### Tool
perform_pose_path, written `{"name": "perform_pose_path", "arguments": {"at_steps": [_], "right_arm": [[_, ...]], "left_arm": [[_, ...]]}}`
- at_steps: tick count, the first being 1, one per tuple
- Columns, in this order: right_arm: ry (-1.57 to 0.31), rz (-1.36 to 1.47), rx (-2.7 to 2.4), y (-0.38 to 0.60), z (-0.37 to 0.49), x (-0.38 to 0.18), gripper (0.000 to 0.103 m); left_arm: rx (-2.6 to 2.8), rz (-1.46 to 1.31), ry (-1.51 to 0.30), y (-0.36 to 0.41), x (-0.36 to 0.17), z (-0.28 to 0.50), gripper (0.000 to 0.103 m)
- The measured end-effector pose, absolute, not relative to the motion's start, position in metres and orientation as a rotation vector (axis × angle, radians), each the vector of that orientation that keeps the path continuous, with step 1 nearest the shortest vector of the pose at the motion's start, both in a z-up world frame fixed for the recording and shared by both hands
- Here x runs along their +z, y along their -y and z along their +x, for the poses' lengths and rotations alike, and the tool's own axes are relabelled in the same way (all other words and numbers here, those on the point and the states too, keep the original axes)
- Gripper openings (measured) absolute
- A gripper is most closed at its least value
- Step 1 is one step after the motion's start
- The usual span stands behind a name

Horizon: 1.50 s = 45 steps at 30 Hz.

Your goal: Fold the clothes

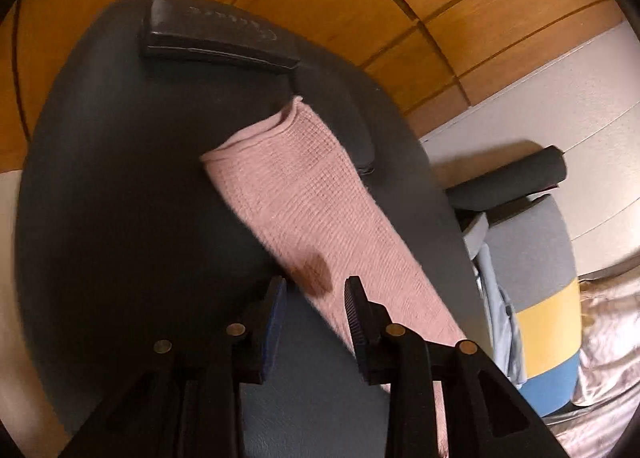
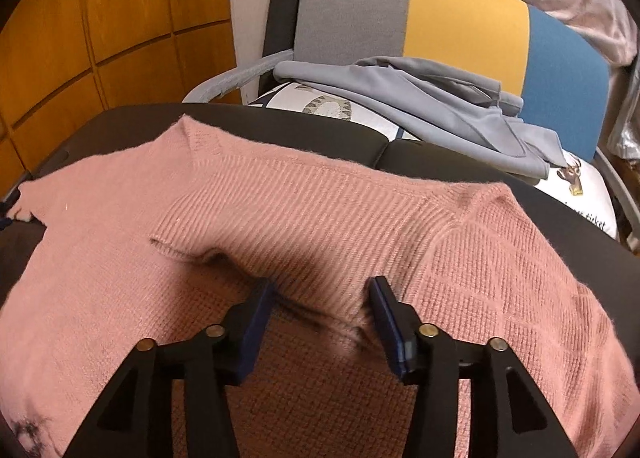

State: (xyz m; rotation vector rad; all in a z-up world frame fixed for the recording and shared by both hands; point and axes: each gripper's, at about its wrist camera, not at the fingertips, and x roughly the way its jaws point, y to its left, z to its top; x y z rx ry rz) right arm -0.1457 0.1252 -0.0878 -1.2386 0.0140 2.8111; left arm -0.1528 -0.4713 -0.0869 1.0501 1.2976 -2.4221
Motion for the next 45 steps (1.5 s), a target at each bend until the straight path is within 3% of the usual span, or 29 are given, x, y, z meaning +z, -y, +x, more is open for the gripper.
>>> {"name": "perform_pose_path", "arguments": {"at_steps": [8,12,17,21,22,24,25,31,38,41,45], "right_arm": [[-0.059,-1.238,2.833,-0.13,-0.145,-0.088,0.057],[-0.053,-1.237,2.834,-0.129,-0.145,-0.088,0.057],[-0.071,-1.235,2.842,-0.131,-0.145,-0.088,0.058],[-0.068,-1.236,2.844,-0.131,-0.145,-0.088,0.059],[-0.067,-1.236,2.844,-0.131,-0.145,-0.088,0.059],[-0.067,-1.236,2.843,-0.131,-0.145,-0.088,0.059],[-0.067,-1.235,2.844,-0.131,-0.145,-0.087,0.059],[-0.084,-1.233,2.85,-0.132,-0.144,-0.087,0.06],[-0.117,-1.233,2.867,-0.133,-0.143,-0.087,0.063],[-0.12,-1.231,2.868,-0.133,-0.143,-0.087,0.063],[-0.155,-1.225,2.88,-0.136,-0.142,-0.087,0.063]], "left_arm": [[-2.402,0.987,-1.239,0.456,-0.084,-0.161,0.031],[-2.397,0.939,-1.361,0.46,-0.093,-0.16,0.033],[-2.365,0.873,-1.66,0.464,-0.104,-0.166,0.042],[-2.29,0.866,-1.683,0.465,-0.107,-0.176,0.042],[-2.274,0.86,-1.679,0.465,-0.108,-0.177,0.036],[-2.237,0.876,-1.621,0.465,-0.109,-0.179,0.018],[-2.226,0.894,-1.581,0.464,-0.11,-0.181,0.003],[-2.434,0.858,-1.43,0.448,-0.081,-0.188,0.004],[-2.93,0.711,-1.36,0.368,0.027,-0.205,0.004],[-3.173,0.742,-1.214,0.305,0.065,-0.208,0.005],[-3.47,0.875,-0.876,0.198,0.089,-0.195,0.005]]}}
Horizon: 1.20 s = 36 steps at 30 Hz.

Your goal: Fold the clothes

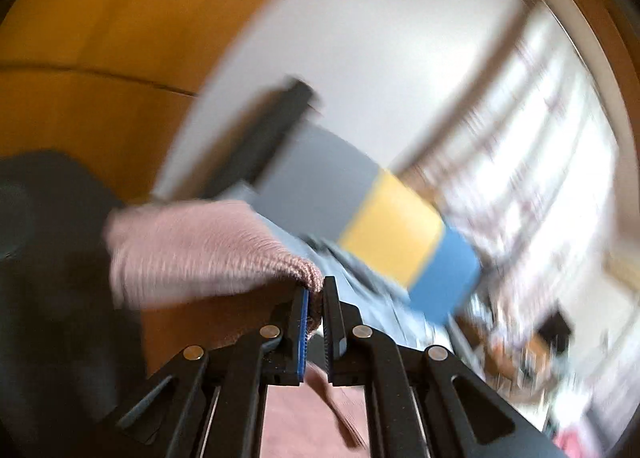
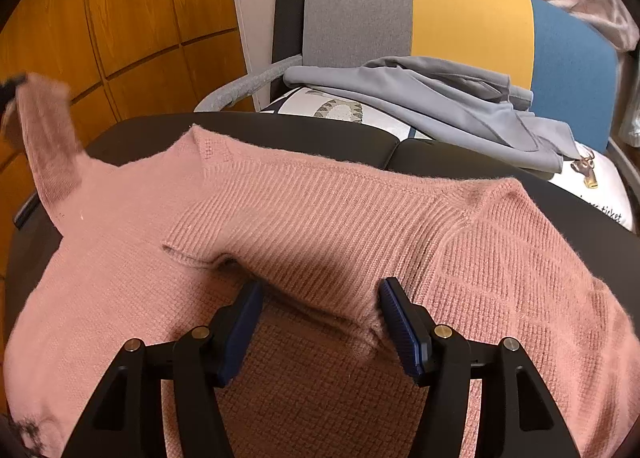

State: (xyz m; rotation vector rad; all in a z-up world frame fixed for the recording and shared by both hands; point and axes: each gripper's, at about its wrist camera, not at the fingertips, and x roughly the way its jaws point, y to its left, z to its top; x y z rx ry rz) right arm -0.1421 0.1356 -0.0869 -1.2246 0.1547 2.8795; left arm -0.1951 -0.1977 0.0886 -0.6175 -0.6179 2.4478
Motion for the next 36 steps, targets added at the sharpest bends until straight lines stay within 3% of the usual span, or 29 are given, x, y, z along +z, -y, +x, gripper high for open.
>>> {"name": "perform_pose_path", "arguments": {"at_steps": [4,10,12,15,22,24,29,31,34,36], "right_arm": [[-0.236,-1.212,2.902,-0.143,-0.14,-0.087,0.063],[-0.283,-1.207,2.915,-0.147,-0.14,-0.086,0.063],[-0.29,-1.206,2.916,-0.148,-0.14,-0.086,0.063],[-0.299,-1.206,2.918,-0.149,-0.139,-0.086,0.063],[-0.339,-1.215,2.922,-0.152,-0.139,-0.085,0.063],[-0.32,-1.229,2.886,-0.151,-0.14,-0.08,0.062],[-0.446,-1.049,2.963,-0.128,-0.109,-0.037,0.064],[-0.403,-1.047,3.031,-0.105,-0.103,-0.025,0.067],[-0.076,-1.125,3.113,-0.047,-0.109,-0.018,0.069],[0.303,-1.171,3.059,-0.003,-0.12,-0.027,0.069]], "left_arm": [[2.386,-0.682,0.355,0.103,0.063,-0.176,0.005],[2.321,-0.956,0.136,0.005,-0.035,-0.153,0.005],[2.308,-0.999,0.097,0.0,-0.055,-0.13,0.005],[2.24,-1.04,0.087,-0.001,-0.062,-0.118,0.018],[2.071,-0.997,-0.015,0.04,-0.06,-0.077,0.022],[2.12,-0.993,0.005,0.071,-0.058,-0.075,0.022],[2.315,-0.952,0.326,0.154,-0.058,-0.088,0.022],[2.387,-1.006,0.47,0.173,-0.064,-0.107,0.022],[2.447,-1.088,0.652,0.192,-0.08,-0.133,0.022],[2.46,-1.152,0.735,0.2,-0.094,-0.145,0.022]]}}
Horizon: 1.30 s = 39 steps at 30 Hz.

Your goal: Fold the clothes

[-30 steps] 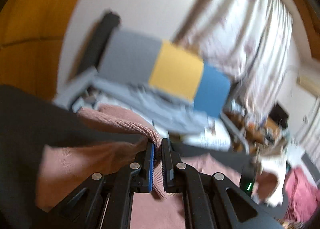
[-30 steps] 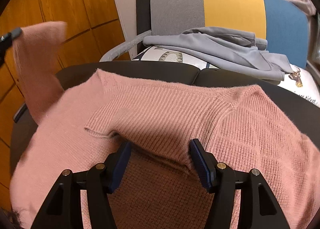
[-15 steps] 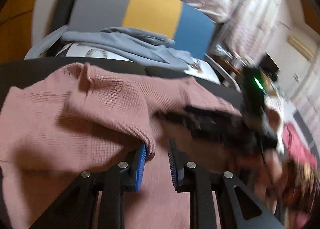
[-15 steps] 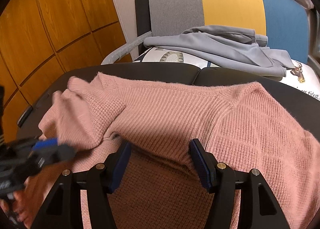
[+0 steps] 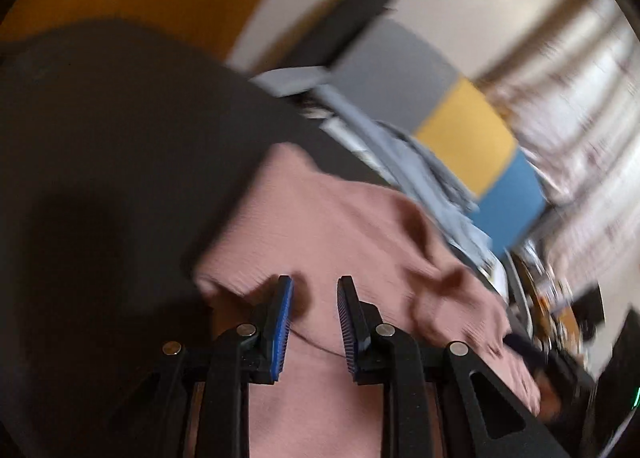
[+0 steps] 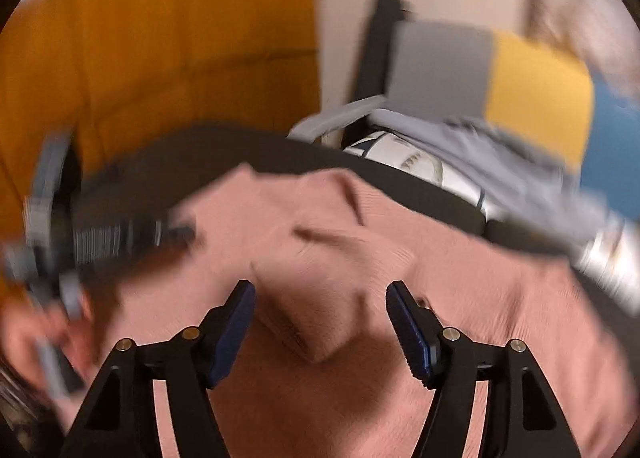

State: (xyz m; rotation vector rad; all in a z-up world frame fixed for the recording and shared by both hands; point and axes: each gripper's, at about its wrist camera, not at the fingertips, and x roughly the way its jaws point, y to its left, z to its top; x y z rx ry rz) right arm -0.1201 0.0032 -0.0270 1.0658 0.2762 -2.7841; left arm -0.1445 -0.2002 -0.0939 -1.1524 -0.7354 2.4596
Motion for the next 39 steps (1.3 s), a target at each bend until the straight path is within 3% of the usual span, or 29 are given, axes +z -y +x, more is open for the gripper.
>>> {"name": "perform_pose_path", "arguments": {"at_steps": [3,4,5,6,8,13,18,20,21,22,23,24,25,26,34,37,39], "right_arm": [[-0.517,1.222,-2.711,0.027,-0.144,-0.053,0.066],[-0.549,1.269,-2.689,0.031,-0.152,-0.061,0.054],[-0.577,1.304,-2.689,0.03,-0.158,-0.067,0.027],[-0.559,1.306,-2.703,0.025,-0.161,-0.065,0.017],[-0.331,1.249,-2.797,-0.002,-0.16,-0.046,0.009],[0.392,1.047,-2.983,-0.096,-0.123,-0.017,0.009],[0.916,1.207,-2.77,-0.146,-0.111,-0.078,0.009],[1.085,1.16,-2.682,-0.153,-0.104,-0.089,0.016],[1.103,1.147,-2.683,-0.154,-0.105,-0.088,0.024],[1.12,1.134,-2.684,-0.155,-0.105,-0.087,0.045],[1.137,1.12,-2.684,-0.155,-0.106,-0.086,0.049],[1.154,1.107,-2.685,-0.156,-0.106,-0.085,0.047],[1.166,1.094,-2.688,-0.157,-0.107,-0.084,0.022],[1.085,1.106,-2.724,-0.152,-0.111,-0.075,0.006],[0.496,0.897,-2.947,-0.124,-0.127,-0.016,0.006],[0.512,1.1,-2.918,-0.132,-0.134,-0.044,0.007],[0.64,1.251,-2.859,-0.146,-0.133,-0.069,0.01]], "left_arm": [[2.347,-1.123,0.898,0.217,-0.111,-0.151,0.022],[2.325,-1.115,0.938,0.222,-0.115,-0.151,0.021],[2.319,-1.104,0.958,0.224,-0.117,-0.15,0.02],[2.312,-1.094,0.977,0.227,-0.118,-0.148,0.02],[2.319,-1.087,0.972,0.227,-0.118,-0.146,0.02],[2.297,-1.064,1.008,0.23,-0.118,-0.145,0.02],[2.277,-1.046,1.042,0.23,-0.119,-0.147,0.02],[2.279,-1.045,1.041,0.229,-0.119,-0.145,0.021],[2.282,-1.043,1.039,0.228,-0.119,-0.143,0.021],[2.283,-1.04,1.037,0.228,-0.118,-0.143,0.021],[2.286,-1.03,1.036,0.229,-0.117,-0.142,0.022],[2.289,-1.015,1.034,0.229,-0.116,-0.141,0.022],[2.285,-1.003,1.033,0.229,-0.115,-0.141,0.024],[2.281,-0.992,1.032,0.229,-0.114,-0.141,0.024],[2.272,-1.003,1.025,0.228,-0.114,-0.146,0.024],[2.269,-1.01,1.026,0.229,-0.116,-0.149,0.024],[2.267,-1.012,1.026,0.229,-0.116,-0.15,0.024]]}}
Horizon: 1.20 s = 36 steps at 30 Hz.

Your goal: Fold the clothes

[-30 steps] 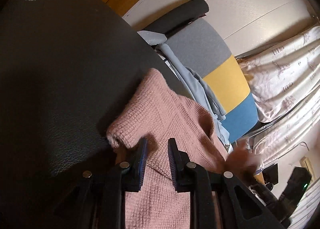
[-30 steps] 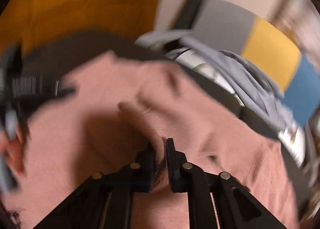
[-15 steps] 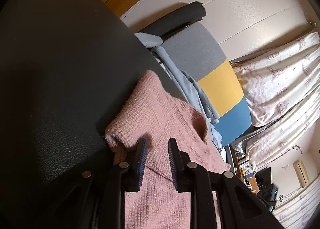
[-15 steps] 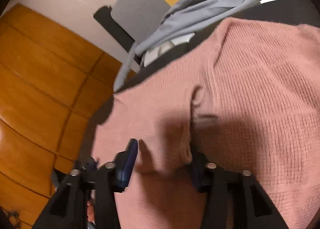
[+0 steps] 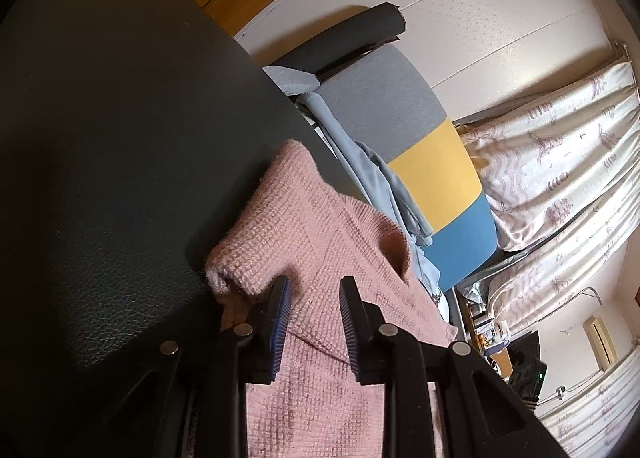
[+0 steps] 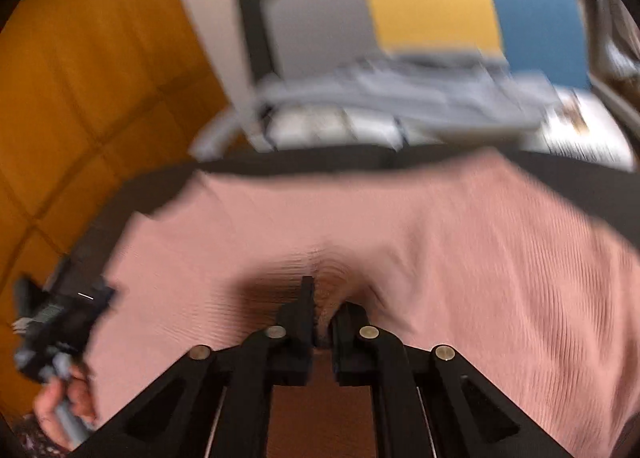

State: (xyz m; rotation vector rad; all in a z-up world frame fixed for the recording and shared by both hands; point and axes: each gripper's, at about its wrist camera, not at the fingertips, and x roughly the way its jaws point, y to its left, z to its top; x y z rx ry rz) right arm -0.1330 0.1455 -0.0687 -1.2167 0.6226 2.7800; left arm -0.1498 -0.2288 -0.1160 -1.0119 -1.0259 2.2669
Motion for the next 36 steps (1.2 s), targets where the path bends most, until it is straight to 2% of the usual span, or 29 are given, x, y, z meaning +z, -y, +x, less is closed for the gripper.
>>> {"name": "perform_pose_path", "arguments": {"at_steps": [1,3,5,6,8,9,10,11,12,17,20,21,23,25,28,31,33,35,36], "right_arm": [[-0.683,-1.274,2.727,-0.153,-0.132,-0.081,0.011],[-0.975,-1.192,2.726,-0.167,-0.116,-0.082,0.024],[-1.206,-1.089,2.718,-0.18,-0.103,-0.081,0.069],[-1.291,-1.031,2.717,-0.185,-0.098,-0.079,0.074],[-1.329,-1.016,2.693,-0.189,-0.102,-0.079,0.074],[-1.305,-1.06,2.689,-0.188,-0.108,-0.08,0.065],[-1.277,-1.106,2.685,-0.187,-0.115,-0.081,0.038],[-1.157,-1.206,2.679,-0.181,-0.125,-0.08,0.01],[-1.077,-1.247,2.686,-0.175,-0.13,-0.076,0.006],[-0.547,-1.12,2.873,-0.136,-0.14,-0.027,0.006],[-0.277,-1.059,2.882,-0.125,-0.145,-0.017,0.006],[-0.239,-1.091,2.858,-0.125,-0.149,-0.023,0.006],[-0.261,-1.209,2.762,-0.138,-0.157,-0.046,0.006],[-0.36,-1.274,2.705,-0.149,-0.157,-0.065,0.006],[-0.476,-1.234,2.715,-0.155,-0.139,-0.065,0.007],[-0.503,-1.24,2.709,-0.16,-0.131,-0.064,0.02],[-0.629,-1.19,2.727,-0.166,-0.122,-0.062,0.032],[-0.762,-1.136,2.757,-0.171,-0.115,-0.059,0.061],[-0.794,-1.127,2.774,-0.167,-0.118,-0.061,0.063]], "left_arm": [[2.264,-1.011,1.029,0.229,-0.116,-0.15,0.024],[2.262,-1.011,1.031,0.229,-0.117,-0.15,0.024],[2.267,-1.013,1.023,0.228,-0.116,-0.15,0.024],[2.267,-1.014,1.021,0.227,-0.116,-0.151,0.024],[2.268,-1.014,1.019,0.227,-0.116,-0.151,0.024],[2.269,-1.013,1.018,0.227,-0.116,-0.151,0.024],[2.269,-1.013,1.016,0.227,-0.116,-0.152,0.024],[2.272,-1.012,1.009,0.226,-0.115,-0.152,0.024],[2.274,-1.011,1.003,0.225,-0.115,-0.153,0.024],[2.283,-1.017,0.968,0.221,-0.113,-0.155,0.024],[2.284,-1.019,0.965,0.221,-0.113,-0.156,0.024],[2.284,-1.019,0.964,0.221,-0.113,-0.157,0.024],[2.286,-1.021,0.96,0.22,-0.113,-0.157,0.024],[2.287,-1.024,0.958,0.22,-0.113,-0.158,0.024],[2.283,-1.027,0.962,0.221,-0.114,-0.159,0.024],[2.277,-1.032,0.969,0.222,-0.115,-0.16,0.024],[2.271,-1.043,0.984,0.223,-0.114,-0.16,0.025],[2.277,-1.059,0.972,0.221,-0.11,-0.161,0.024],[2.286,-1.069,0.951,0.219,-0.107,-0.161,0.025]]}}
